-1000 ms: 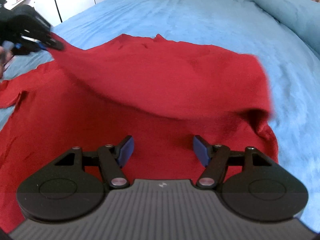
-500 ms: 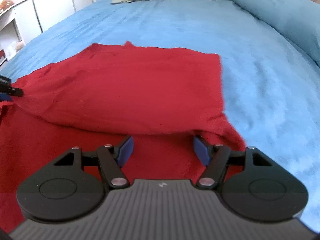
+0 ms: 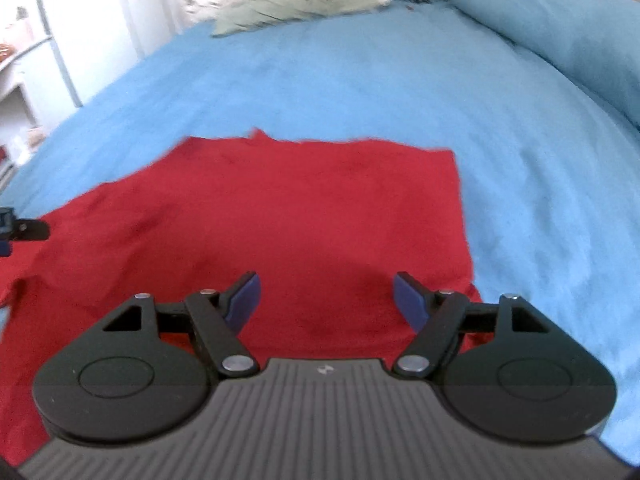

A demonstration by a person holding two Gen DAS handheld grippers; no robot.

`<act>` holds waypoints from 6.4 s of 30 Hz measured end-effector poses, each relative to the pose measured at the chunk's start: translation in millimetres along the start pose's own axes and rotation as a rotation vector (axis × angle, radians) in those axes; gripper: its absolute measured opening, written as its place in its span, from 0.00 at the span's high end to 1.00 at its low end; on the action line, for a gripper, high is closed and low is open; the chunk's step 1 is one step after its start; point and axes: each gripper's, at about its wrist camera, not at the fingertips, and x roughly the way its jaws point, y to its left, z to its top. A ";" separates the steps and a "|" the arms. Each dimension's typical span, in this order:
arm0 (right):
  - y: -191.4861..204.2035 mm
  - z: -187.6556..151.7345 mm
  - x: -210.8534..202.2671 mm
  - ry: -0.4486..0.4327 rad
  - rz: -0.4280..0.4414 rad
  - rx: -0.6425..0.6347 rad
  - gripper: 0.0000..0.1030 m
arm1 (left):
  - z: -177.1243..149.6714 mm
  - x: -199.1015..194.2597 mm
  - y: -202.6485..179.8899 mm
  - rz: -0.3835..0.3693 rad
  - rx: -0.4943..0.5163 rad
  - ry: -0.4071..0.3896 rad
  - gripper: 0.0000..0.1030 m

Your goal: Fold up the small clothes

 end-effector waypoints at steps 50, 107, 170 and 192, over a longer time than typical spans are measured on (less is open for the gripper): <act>201.2 -28.7 -30.0 0.099 0.084 -0.111 0.00 | -69.6 -103.9 372.0 0.255 -0.738 -0.136 0.26; -46.2 -6.4 -64.5 -0.037 0.041 0.069 0.00 | -87.8 -29.8 -158.8 -0.195 0.150 0.040 0.54; 49.9 -4.1 16.4 0.078 -0.006 0.008 0.55 | -92.2 -91.9 14.8 0.075 0.050 -0.003 0.31; -15.9 32.8 -0.4 0.007 -0.116 0.022 0.78 | -106.4 -75.4 26.6 0.153 0.064 0.035 0.31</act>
